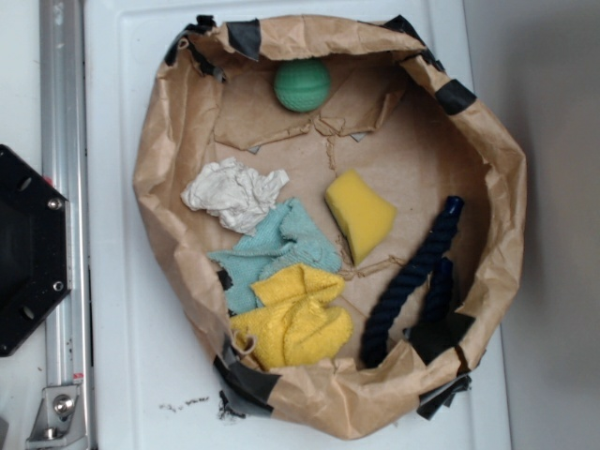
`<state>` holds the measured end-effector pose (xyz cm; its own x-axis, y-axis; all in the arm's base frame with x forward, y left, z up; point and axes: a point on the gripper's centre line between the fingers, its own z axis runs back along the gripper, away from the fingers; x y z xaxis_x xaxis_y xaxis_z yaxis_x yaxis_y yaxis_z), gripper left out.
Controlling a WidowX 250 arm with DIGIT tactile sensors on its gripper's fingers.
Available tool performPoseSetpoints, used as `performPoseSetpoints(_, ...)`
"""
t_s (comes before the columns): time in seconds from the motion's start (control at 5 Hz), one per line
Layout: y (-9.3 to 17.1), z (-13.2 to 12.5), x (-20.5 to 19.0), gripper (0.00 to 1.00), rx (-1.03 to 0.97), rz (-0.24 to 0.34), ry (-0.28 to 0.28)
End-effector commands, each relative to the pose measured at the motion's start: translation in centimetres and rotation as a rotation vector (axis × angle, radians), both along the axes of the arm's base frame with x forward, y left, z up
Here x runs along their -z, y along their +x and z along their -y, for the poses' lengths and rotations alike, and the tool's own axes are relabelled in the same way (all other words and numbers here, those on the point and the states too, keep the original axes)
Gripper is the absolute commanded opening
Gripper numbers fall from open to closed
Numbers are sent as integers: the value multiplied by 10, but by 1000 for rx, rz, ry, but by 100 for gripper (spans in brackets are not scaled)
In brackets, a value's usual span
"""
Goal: Grab the green sponge.
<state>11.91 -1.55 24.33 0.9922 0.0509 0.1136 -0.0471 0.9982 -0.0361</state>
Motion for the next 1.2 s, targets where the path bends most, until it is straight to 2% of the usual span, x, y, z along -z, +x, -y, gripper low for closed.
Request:
performPoseSetpoints(0.0, 0, 0, 0, 100, 0, 0, 0)
performPoseSetpoints(0.2, 50, -30, 48, 100, -15, 11, 22)
performPoseSetpoints(0.4, 107, -46, 72, 100, 61, 170, 25)
performPoseSetpoints(0.6, 152, -53, 106, 100, 156, 169, -4)
performPoseSetpoints(0.8, 169, -48, 151, 100, 239, 94, 55)
performPoseSetpoints(1.0, 173, -38, 186, 100, 372, 30, 75)
